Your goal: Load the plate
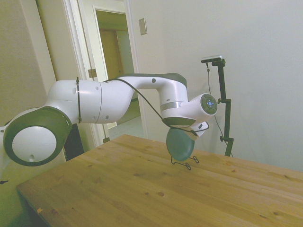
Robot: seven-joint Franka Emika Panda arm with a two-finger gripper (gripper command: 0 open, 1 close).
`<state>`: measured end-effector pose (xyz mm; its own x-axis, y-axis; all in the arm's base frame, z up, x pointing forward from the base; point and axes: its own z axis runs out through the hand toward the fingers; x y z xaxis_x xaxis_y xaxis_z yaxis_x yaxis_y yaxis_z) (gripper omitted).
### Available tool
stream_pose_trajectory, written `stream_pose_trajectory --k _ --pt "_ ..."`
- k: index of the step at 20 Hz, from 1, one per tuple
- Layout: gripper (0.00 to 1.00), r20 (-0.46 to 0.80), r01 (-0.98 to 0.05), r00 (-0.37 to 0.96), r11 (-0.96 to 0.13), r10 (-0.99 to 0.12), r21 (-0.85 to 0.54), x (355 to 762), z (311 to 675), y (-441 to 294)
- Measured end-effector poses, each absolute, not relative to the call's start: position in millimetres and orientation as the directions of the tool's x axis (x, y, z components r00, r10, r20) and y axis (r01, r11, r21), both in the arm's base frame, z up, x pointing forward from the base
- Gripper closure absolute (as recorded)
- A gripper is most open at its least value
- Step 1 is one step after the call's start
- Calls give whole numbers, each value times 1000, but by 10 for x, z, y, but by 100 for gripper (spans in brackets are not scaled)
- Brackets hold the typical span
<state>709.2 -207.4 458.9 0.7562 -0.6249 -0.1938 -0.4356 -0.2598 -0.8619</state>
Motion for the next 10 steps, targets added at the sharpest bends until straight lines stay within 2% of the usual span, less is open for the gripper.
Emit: stream_pose_trajectory --k 10 --pt "100 -204 -443 755 -257 -623 -859 7108 4507 -2068"
